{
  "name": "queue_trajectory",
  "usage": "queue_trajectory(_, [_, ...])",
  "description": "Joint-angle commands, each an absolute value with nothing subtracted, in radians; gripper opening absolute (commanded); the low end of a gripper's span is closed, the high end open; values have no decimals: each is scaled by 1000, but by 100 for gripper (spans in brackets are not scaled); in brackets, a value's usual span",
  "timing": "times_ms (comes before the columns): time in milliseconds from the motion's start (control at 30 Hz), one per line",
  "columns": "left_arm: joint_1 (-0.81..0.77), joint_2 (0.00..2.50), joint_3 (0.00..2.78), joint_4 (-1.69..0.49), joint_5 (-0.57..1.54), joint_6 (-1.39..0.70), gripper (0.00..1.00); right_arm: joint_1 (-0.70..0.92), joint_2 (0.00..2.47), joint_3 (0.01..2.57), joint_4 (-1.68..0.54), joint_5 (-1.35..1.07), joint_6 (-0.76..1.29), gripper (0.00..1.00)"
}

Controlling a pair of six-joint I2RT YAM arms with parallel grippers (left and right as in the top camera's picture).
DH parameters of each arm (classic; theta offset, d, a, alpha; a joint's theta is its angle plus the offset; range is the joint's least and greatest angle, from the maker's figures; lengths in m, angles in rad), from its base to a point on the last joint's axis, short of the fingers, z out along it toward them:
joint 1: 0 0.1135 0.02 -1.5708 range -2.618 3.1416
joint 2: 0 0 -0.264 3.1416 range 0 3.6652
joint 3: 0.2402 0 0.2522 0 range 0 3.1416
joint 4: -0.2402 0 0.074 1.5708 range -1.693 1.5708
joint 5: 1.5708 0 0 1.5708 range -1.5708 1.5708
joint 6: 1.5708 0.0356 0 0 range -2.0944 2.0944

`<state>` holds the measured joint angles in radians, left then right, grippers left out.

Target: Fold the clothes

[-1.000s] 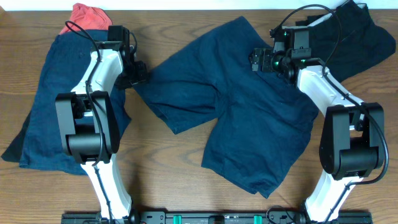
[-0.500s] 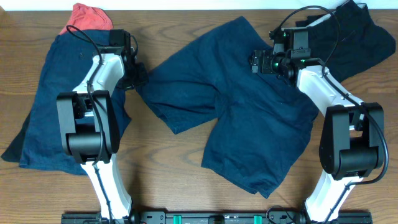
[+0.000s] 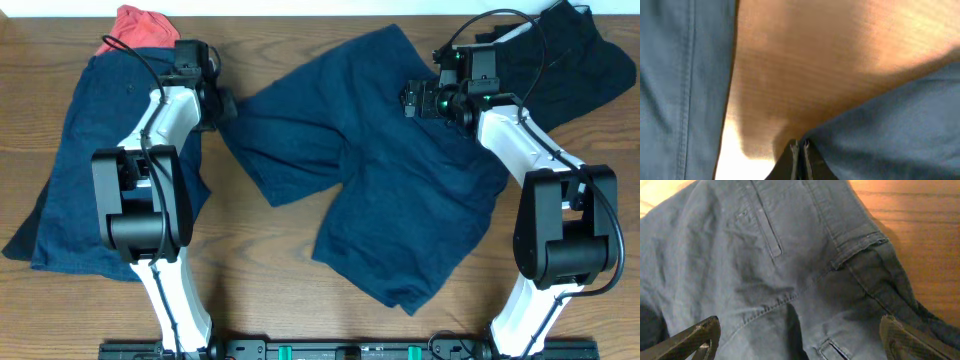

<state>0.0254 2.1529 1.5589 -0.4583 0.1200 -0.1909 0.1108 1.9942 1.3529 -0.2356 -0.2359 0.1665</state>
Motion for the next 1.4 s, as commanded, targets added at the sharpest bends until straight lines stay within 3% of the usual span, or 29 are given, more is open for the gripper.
queue_trajectory(0, [27,2168,1559,-381,103,-204,6,119,1986,1354,-231,-235,140,99])
queue_trajectory(367, [27,2168,1581,-41,76,-204,6,119,1986,1354,-224,-236,140,99])
queue_trajectory(633, [24,2168,1691,-52,41,-204,7,119,1986,1355,-188,-236,140,99])
queue_trajectory(700, [17,2167,1707,-109,41,-204,22,119,1986,1355,-152,-236,140,99])
queue_trajectory(867, [9,2142,1709,-329,39,-188,99,116,1986,1355,-58,-253,99,99])
queue_trajectory(1000, [10,2101,1709,-505,32,-184,98,115,1986,1355,-115,-237,28,99])
queue_trajectory(1367, [-47,1877,1708,-1012,48,-186,98,107,1920,1355,-535,-223,28,99])
